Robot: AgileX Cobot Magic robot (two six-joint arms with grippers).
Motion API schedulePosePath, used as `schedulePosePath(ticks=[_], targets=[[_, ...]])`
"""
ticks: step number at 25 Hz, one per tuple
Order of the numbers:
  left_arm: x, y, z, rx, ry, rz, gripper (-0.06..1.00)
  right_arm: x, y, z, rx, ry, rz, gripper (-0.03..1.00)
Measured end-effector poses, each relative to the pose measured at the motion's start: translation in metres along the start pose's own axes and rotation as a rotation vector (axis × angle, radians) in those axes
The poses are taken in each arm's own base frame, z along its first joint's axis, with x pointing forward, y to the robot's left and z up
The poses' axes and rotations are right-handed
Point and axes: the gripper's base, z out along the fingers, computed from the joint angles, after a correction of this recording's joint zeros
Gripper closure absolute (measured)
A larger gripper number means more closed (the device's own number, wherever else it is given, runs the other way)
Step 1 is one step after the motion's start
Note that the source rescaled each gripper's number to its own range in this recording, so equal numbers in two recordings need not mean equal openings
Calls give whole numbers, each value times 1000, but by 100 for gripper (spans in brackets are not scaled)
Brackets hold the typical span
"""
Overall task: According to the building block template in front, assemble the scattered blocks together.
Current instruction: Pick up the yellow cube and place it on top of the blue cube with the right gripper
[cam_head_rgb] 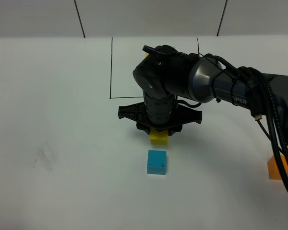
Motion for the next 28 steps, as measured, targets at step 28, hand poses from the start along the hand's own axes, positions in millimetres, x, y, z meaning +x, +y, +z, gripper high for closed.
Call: schedulePosePath(ticks=[28], targets=[[0, 0, 0, 0, 0, 0, 26, 8, 4, 37, 26, 81, -22, 69]])
